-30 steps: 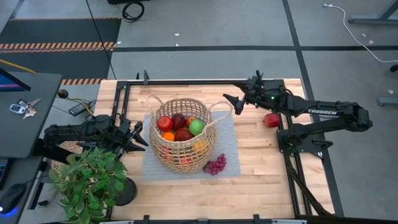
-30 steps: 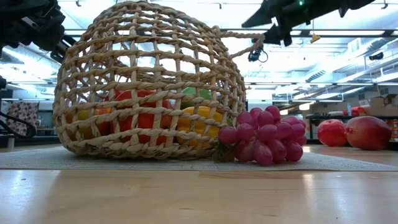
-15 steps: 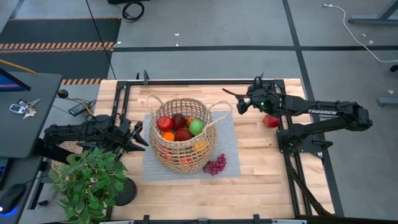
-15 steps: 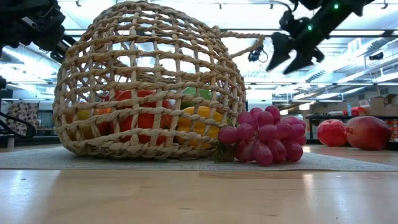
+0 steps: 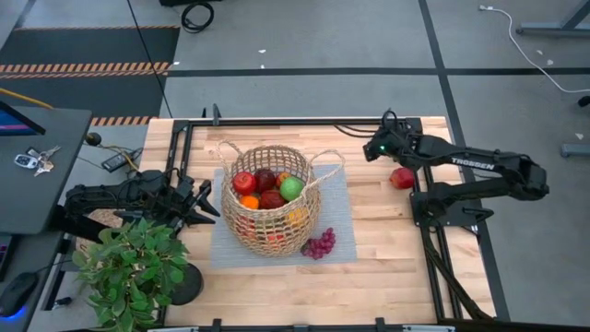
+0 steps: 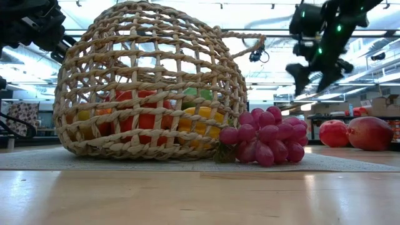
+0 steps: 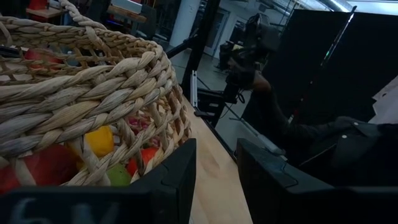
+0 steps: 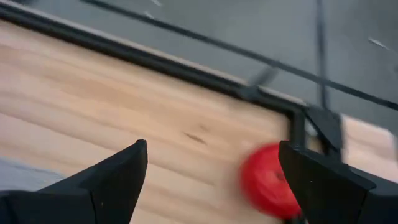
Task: Build produce basket
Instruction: Put the red apple into the brown basket
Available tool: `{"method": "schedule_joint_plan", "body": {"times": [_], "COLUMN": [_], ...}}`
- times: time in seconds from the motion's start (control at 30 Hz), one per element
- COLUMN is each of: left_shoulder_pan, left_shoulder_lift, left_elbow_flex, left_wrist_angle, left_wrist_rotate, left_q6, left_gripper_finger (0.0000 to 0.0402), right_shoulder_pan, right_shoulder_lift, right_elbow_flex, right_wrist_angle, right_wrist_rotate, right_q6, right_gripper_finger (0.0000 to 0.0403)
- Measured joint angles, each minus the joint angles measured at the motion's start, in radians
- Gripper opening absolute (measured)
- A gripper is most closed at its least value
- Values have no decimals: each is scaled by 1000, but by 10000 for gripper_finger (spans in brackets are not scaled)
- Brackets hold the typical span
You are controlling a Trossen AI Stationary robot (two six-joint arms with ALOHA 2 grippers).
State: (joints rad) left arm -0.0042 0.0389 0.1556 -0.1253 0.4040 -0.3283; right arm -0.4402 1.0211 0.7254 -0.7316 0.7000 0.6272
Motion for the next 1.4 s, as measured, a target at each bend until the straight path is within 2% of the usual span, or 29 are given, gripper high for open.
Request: {"method": "schedule_joint_plan", "body": {"times": [0.13, 0.33, 0.63, 0.83, 1.17, 1.4], "left_shoulder_pan": [0, 0, 0, 0, 0, 0], "left_shoulder_lift": [0, 0, 0, 0, 0, 0], "left_elbow_flex": [0, 0, 0, 0, 0, 0], "left_wrist_angle": [0, 0, 0, 0, 0, 0], "left_wrist_rotate": [0, 0, 0, 0, 0, 0], "left_q6": [0, 0, 0, 0, 0, -1], "left_gripper_finger": [121, 121, 121, 121, 121, 121], "right_shoulder_pan": [-63, -170, -292, -372, -398, -387], "right_shoulder_lift": [52, 99, 121, 104, 106, 106], "right_elbow_flex": [-67, -81, -156, -198, -210, -211], "right_wrist_angle": [22, 101, 244, 253, 285, 266], "right_wrist_rotate": [10, 13, -46, -102, -228, -278], "right_q6": [-5, -27, -121, -134, -141, -161], "right_gripper_finger": [366, 366, 366, 366, 366, 366]}}
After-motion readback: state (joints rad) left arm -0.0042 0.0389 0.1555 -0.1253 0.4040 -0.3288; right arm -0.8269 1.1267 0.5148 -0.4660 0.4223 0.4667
